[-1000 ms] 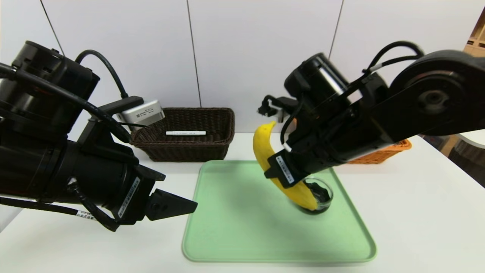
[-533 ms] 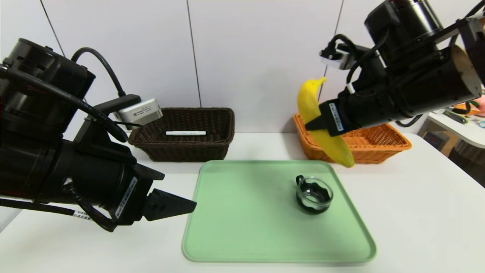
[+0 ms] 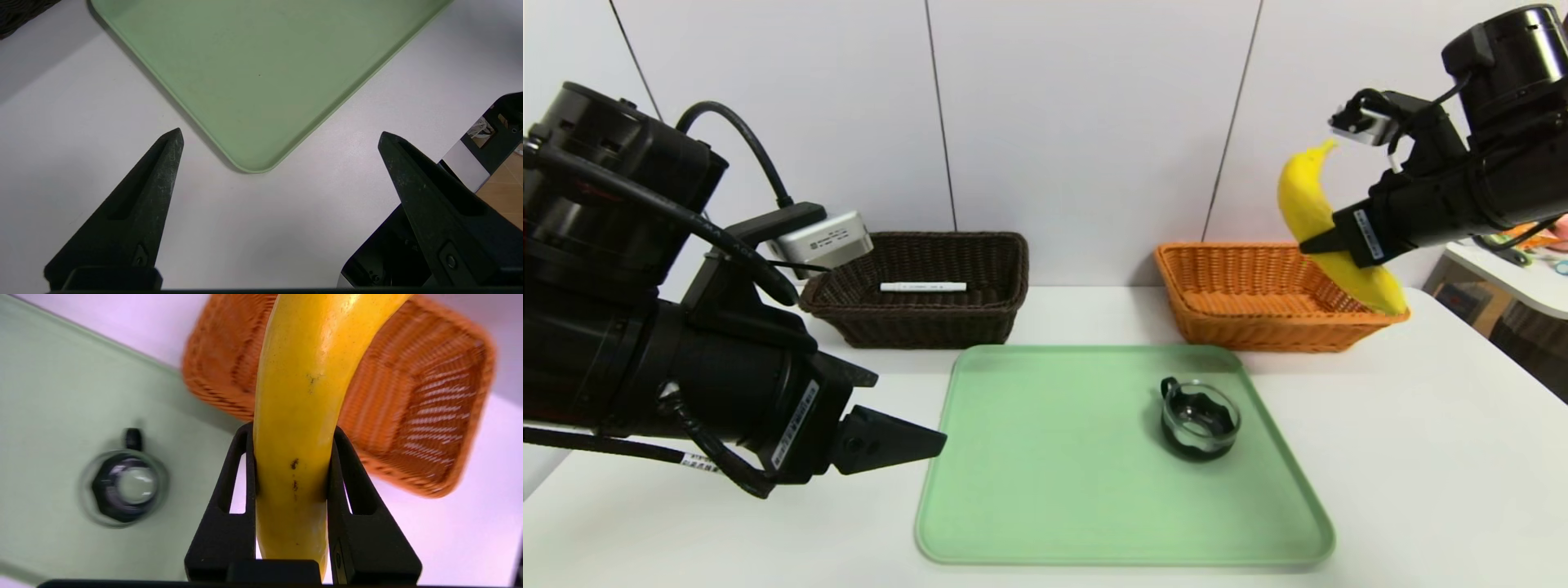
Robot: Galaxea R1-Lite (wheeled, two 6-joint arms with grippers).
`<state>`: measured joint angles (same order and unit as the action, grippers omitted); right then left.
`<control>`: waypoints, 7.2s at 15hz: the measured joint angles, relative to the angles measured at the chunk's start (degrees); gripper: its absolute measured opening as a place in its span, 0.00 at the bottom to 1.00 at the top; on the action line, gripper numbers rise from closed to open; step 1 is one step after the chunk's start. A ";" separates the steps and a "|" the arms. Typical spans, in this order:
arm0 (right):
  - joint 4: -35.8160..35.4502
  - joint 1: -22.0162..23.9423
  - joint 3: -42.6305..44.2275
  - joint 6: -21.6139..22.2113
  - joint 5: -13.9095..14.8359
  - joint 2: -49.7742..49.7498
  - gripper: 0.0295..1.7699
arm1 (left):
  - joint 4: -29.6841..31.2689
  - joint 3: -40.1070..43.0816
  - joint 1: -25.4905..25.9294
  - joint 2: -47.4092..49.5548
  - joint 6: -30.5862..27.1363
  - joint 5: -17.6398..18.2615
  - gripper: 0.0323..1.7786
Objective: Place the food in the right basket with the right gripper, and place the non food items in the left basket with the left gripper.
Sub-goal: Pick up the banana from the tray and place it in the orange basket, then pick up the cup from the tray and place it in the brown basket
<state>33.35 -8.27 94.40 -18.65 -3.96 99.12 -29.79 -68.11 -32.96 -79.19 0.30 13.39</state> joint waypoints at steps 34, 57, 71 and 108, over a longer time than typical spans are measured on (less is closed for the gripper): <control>-2.71 5.84 13.84 -63.90 1.29 24.53 0.52 | 0.80 1.49 0.17 -0.71 0.33 -0.02 0.95; 11.82 -0.30 4.33 -3.93 1.46 -0.83 0.94 | 4.80 1.18 0.17 -0.50 0.29 0.01 0.95; 11.57 -5.27 -23.84 16.59 1.24 -21.33 0.96 | 7.97 -13.09 -10.00 -21.49 7.02 -6.94 0.95; 6.03 -8.57 -33.72 18.49 0.83 -21.86 0.96 | 3.39 -45.04 -22.63 -52.09 27.94 -29.67 0.95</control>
<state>39.39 -16.84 60.68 -0.16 -3.13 77.26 -26.40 -113.15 -55.59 -131.28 28.25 -16.29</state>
